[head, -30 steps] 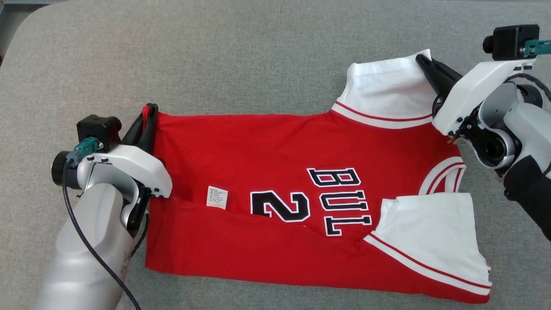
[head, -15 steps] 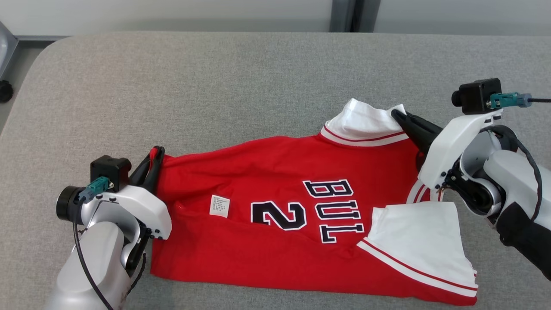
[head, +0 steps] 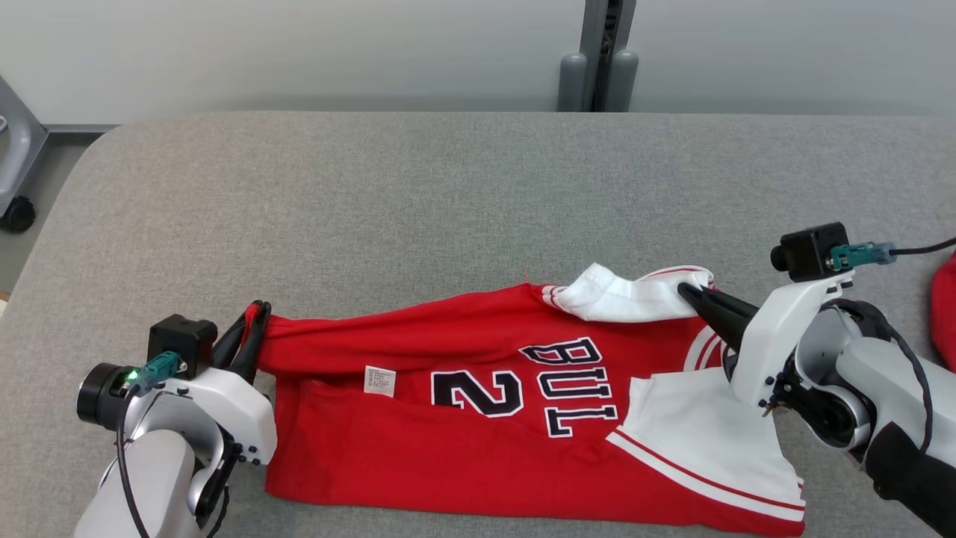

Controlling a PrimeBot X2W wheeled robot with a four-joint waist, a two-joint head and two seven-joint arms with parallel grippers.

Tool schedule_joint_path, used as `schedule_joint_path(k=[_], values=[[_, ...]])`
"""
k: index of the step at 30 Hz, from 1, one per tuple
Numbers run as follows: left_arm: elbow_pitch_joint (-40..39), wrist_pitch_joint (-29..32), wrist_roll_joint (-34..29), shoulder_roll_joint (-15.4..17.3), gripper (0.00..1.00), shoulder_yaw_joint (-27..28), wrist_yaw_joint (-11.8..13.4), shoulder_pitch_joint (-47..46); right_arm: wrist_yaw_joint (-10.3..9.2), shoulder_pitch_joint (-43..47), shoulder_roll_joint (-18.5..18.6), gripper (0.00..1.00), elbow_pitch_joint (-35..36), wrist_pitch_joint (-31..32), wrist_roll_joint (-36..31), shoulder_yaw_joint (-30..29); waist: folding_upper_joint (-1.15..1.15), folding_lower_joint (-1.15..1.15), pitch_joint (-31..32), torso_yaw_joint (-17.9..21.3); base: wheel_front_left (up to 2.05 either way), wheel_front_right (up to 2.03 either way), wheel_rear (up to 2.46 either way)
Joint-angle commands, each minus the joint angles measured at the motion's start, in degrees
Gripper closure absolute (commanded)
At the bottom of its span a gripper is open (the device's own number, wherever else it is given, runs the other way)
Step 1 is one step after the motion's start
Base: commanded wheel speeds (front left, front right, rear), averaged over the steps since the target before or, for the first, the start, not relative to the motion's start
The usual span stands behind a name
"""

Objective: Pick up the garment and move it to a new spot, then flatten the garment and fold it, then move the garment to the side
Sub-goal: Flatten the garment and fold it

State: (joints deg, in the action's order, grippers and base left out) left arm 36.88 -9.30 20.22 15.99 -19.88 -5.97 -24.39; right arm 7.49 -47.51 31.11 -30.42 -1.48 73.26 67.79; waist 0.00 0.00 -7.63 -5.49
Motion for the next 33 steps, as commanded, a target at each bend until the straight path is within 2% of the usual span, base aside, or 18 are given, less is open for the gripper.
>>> schedule_joint_path(k=[1, 10, 19, 27, 33], values=[[-0.76, 0.16, -0.34, 0.89, 1.0, -0.18, 0.51, 1.09, 0.01, 1.78, 0.51, 1.0, 1.06, 0.48, 0.76, -0.34, 0.0, 0.0, 0.71, 0.25, 0.0, 0.0, 0.0], [-4.03, 1.38, -1.12, 2.14, 1.0, -1.49, 1.41, 4.03, 0.02, 6.5, 3.02, 1.0, 7.47, 0.96, 1.11, -2.47, 0.0, 0.0, 2.1, 0.72, 0.0, 0.0, 0.0], [-6.19, 1.82, -1.27, 3.76, 1.0, -1.84, 2.37, 6.09, 0.01, 11.47, 6.64, 1.0, 15.7, 2.45, -0.6, -7.55, 0.0, 0.0, 2.44, 1.21, 0.0, 0.0, 0.0], [-6.66, 1.97, -1.63, 5.15, 1.0, -2.01, 3.55, 7.49, 0.01, 18.34, 9.71, 1.0, 20.26, 7.38, -2.41, -13.25, 0.0, 0.0, 2.82, 1.36, 0.0, 0.0, 0.0], [-7.2, 2.57, -1.75, 6.1, 1.0, -2.66, 3.68, 8.55, 0.01, 23.65, 9.55, 1.0, 22.08, 11.82, -4.67, -18.07, 0.0, 0.0, 2.44, 1.37, 0.0, 0.0, 0.0]])
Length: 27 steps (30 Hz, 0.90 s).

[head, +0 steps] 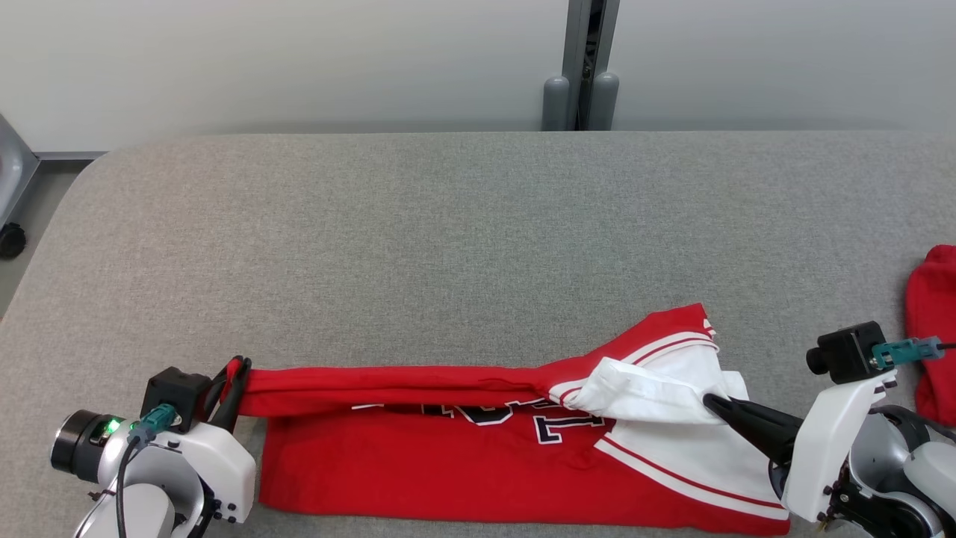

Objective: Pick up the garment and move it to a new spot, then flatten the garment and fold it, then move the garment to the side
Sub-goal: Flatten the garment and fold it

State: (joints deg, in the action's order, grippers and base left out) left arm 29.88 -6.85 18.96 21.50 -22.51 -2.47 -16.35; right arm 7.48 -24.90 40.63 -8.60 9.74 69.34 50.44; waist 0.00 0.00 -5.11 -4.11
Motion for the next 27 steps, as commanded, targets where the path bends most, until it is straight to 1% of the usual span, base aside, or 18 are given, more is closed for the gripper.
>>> schedule_joint_path(k=[1, 10, 13, 16, 17, 22, 27], values=[[-0.31, 0.22, -0.7, 0.7, 1.0, -0.39, -0.05, 0.66, 0.02, 1.68, -0.2, 1.0, 0.69, 1.27, -1.12, -1.78, 0.0, 0.0, -0.15, -0.02, 0.0, 0.0, 0.0], [-1.41, 0.7, -3.94, 1.72, 1.0, -5.42, -1.86, 1.47, 0.02, 8.69, -2.8, 1.0, 3.8, 8.85, -5.26, -10.22, 0.0, 0.0, -0.82, 0.06, 0.0, 0.0, 0.0], [-1.5, 0.94, -4.44, 1.92, 1.0, -6.42, -2.03, 1.9, 0.03, 10.25, -3.66, 1.0, 4.23, 10.44, -6.6, -12.22, 0.0, 0.0, -0.91, 0.06, 0.0, 0.0, 0.0], [-1.46, 1.32, -4.72, 2.44, 1.0, -7.14, -1.92, 2.23, 0.02, 12.24, -5.01, 1.0, 4.9, 13.19, -8.5, -15.17, 0.0, 0.0, -1.0, 0.0, 0.0, 0.0, 0.0], [-1.39, 1.53, -5.07, 2.87, 1.0, -7.44, -1.66, 2.71, 0.03, 13.6, -5.91, 1.0, 5.57, 14.91, -9.78, -17.12, 0.0, 0.0, -1.1, -0.1, 0.0, 0.0, 0.0], [-0.73, 2.13, -5.74, 3.95, 1.0, -8.13, -1.31, 2.95, 0.03, 16.97, -7.88, 1.0, 7.79, 20.95, -12.78, -21.78, 0.0, 0.0, -1.27, -0.35, 0.0, 0.0, 0.0], [-0.8, 1.49, -5.65, 4.02, 1.0, -8.16, -0.45, 2.71, 0.03, 19.5, -10.24, 1.0, 11.37, 24.82, -16.52, -27.36, 0.0, 0.0, -1.36, -0.5, 0.0, 0.0, 0.0]])
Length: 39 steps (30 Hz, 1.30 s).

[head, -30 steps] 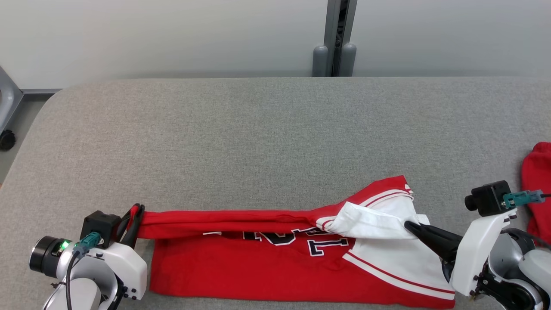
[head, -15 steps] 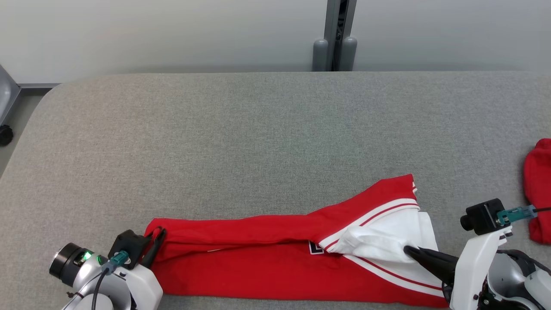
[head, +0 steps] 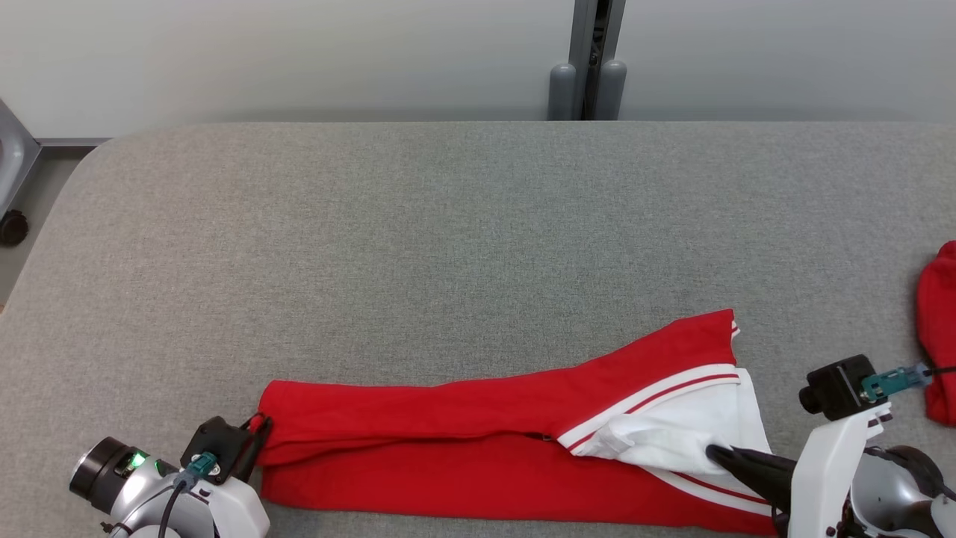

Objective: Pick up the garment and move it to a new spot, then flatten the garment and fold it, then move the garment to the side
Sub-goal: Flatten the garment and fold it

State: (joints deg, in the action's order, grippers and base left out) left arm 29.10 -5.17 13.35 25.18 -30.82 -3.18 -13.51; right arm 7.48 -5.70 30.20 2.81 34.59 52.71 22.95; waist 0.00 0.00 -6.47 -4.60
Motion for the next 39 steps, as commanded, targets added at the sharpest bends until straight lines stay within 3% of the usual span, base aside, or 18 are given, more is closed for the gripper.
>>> schedule_joint_path(k=[1, 5, 11, 29, 30, 31, 39], values=[[-0.32, -0.54, -0.08, 0.32, 1.0, 0.29, 0.59, -0.23, 0.03, 0.63, -0.33, 1.0, 0.76, 0.64, -0.69, -0.81, 0.0, 0.0, -0.01, -0.02, 0.0, 0.0, 0.0], [-1.08, -0.8, -0.07, 0.37, 1.0, 0.12, 1.08, -0.53, 0.02, 2.81, -2.26, 1.0, 3.58, 4.04, -2.77, -3.59, 0.0, 0.0, -0.08, 0.02, 0.0, 0.0, 0.0], [-1.07, 0.63, 1.62, -0.11, 1.0, -0.99, -0.71, 0.61, 0.03, 5.41, -4.24, 1.0, 5.02, 8.36, -6.18, -6.89, 0.0, 0.0, -0.37, 0.07, 0.0, 0.0, 0.0], [-3.27, 3.96, 5.51, 1.97, 0.98, -4.8, -3.63, 2.09, 0.03, 7.6, -7.19, 1.0, 5.5, 12.55, -10.85, -10.79, 0.0, 0.0, -0.94, -0.23, 0.0, 0.0, 0.0], [-3.47, 4.08, 5.56, 2.18, 0.6, -4.91, -3.7, 2.1, 0.02, 7.59, -7.27, 1.0, 5.54, 12.7, -10.96, -10.89, 0.0, 0.0, -0.95, -0.23, 0.0, 0.0, 0.0], [-3.45, 4.42, 5.92, 2.22, 0.0, -4.76, -3.66, 2.17, 0.02, 7.64, -7.37, 1.0, 5.57, 12.82, -11.1, -11.01, 0.0, 0.0, -0.93, -0.25, 0.0, 0.0, 0.0], [-4.75, 3.97, 5.89, 3.11, 0.0, -3.91, -1.71, 1.43, 0.03, 8.59, -8.05, 1.0, 6.29, 14.51, -11.32, -11.01, 0.0, 0.0, -0.63, -0.09, 0.0, 0.0, 0.0]])
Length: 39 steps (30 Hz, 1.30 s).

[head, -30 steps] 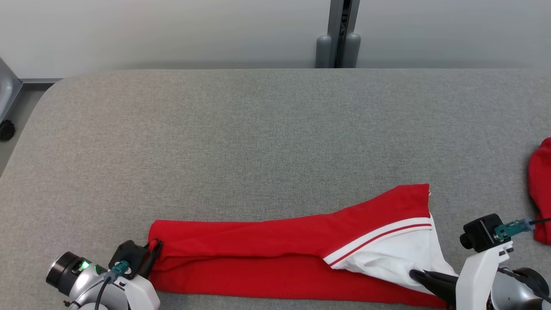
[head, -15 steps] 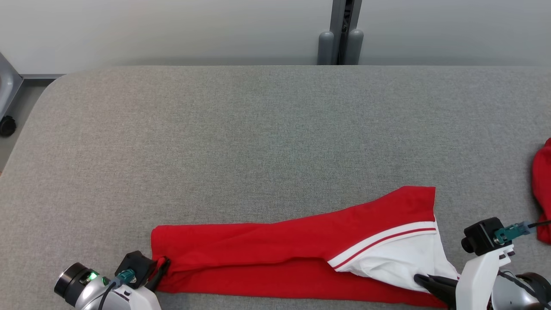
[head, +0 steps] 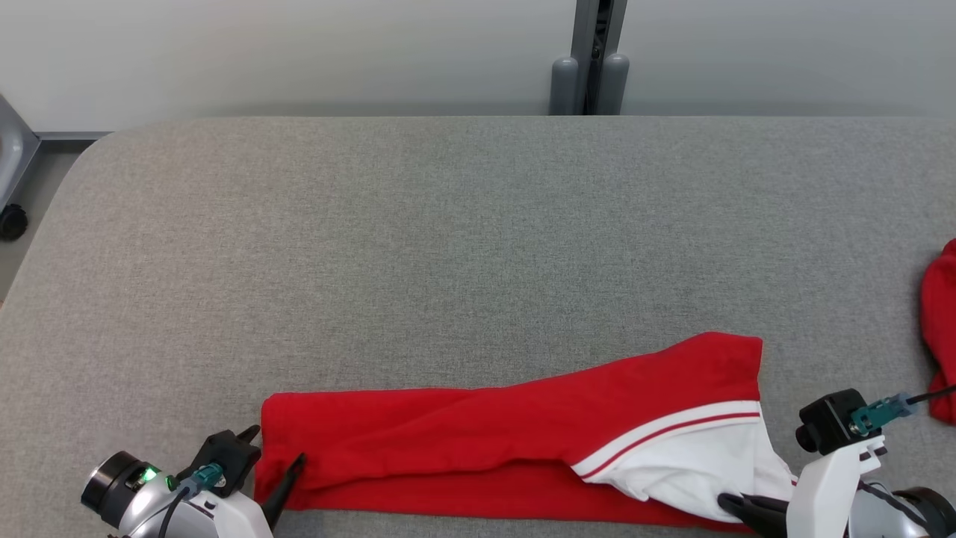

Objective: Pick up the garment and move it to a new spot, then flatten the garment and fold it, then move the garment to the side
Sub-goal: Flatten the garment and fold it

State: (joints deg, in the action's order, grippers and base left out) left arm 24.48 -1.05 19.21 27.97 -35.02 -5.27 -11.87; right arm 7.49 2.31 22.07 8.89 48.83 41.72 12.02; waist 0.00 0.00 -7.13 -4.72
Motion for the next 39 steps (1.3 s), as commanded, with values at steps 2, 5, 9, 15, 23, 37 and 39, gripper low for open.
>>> schedule_joint_path(k=[2, 5, 9, 15, 23, 37, 39], values=[[-0.39, -0.7, -0.02, 0.37, 0.0, 0.55, 0.99, -0.33, 0.01, 0.77, -0.05, 1.0, 0.47, 0.72, -0.6, -0.25, 0.0, 0.0, 0.18, 0.09, 0.0, 0.0, 0.0], [-0.67, -1.55, -0.12, 0.3, 0.0, 0.89, 2.03, -0.48, 0.01, 1.37, -0.26, 1.0, 0.78, 1.55, -1.06, -0.56, 0.0, 0.0, 0.4, 0.21, 0.0, 0.0, 0.0], [-0.83, -2.16, -0.12, 0.19, 0.0, 0.81, 2.52, -0.34, 0.01, 1.56, -0.37, 1.0, 0.53, 2.34, -1.94, -1.13, 0.0, 0.0, 0.5, 0.39, 0.0, 0.0, 0.0], [-1.22, -3.91, -0.42, -0.09, 0.0, 1.52, 4.42, -1.01, 0.01, 1.61, -1.38, 0.0, -0.14, 2.53, -3.88, -2.33, 0.0, 0.0, 0.17, 0.39, 0.0, 0.0, 0.0], [-1.1, -4.75, -0.26, -0.62, 0.0, 1.36, 5.52, -1.52, 0.01, 0.8, -2.17, 0.0, 1.07, 2.69, -6.09, -4.31, 0.0, 0.0, 0.45, 0.92, 0.0, 0.0, 0.0], [0.17, -9.36, 0.98, -3.79, 0.0, 2.3, 8.06, -2.83, 0.01, -4.97, -5.3, 0.0, 3.42, -15.21, -4.51, -3.17, 0.0, 0.0, 1.43, 1.81, 0.0, 0.0, 0.0], [0.32, -10.5, 1.09, -4.46, 0.0, 2.66, 8.66, -3.07, 0.02, -6.24, -5.67, 0.0, 2.84, -20.31, -4.77, -2.75, 0.0, 0.0, 1.54, 1.82, 0.0, 0.0, 0.0]])
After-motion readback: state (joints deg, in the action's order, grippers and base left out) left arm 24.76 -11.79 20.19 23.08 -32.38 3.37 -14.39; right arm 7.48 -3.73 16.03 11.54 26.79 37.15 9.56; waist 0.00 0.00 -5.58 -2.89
